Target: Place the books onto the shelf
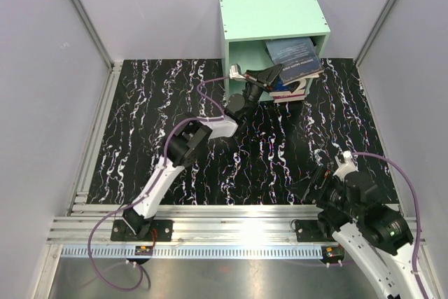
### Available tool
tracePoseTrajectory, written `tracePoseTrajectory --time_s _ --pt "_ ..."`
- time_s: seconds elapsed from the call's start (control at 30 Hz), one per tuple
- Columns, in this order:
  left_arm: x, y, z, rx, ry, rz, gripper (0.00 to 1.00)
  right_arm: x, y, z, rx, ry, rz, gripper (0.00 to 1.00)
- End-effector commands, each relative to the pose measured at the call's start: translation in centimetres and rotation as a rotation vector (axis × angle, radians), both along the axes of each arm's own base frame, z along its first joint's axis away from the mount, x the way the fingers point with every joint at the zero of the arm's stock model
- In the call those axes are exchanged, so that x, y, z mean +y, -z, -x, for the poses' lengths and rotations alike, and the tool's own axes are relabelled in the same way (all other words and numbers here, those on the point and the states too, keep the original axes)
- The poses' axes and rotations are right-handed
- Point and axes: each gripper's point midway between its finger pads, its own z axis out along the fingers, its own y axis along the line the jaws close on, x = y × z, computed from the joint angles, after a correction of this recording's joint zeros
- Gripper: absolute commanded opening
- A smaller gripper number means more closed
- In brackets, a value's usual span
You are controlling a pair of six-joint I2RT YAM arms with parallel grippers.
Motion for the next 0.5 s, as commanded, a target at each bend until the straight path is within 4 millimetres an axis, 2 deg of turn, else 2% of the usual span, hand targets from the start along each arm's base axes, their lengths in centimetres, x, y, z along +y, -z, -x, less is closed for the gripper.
tracePoseTrajectory --time_s 0.0,0.13,0.3,0.47 --pt "3.8 -8.3 7.0 -0.272 0.113 0.218 0.0 0.4 0.1 -0.3 -0.002 -0.01 -0.014 1.0" --pt "5.1 -9.8 8.9 -0.279 0.108 0.176 0.0 0.5 0.5 -0.3 0.003 -0.01 -0.02 1.0" --pt "5.2 -9.4 9.4 -0.202 0.2 0.239 0.0 0.8 0.6 -0.3 0.009 -0.013 -0.036 1.0" --pt "5.6 -10.8 10.0 -0.213 0.218 0.269 0.0 0.8 0.9 -0.1 0.016 -0.009 -0.047 1.0"
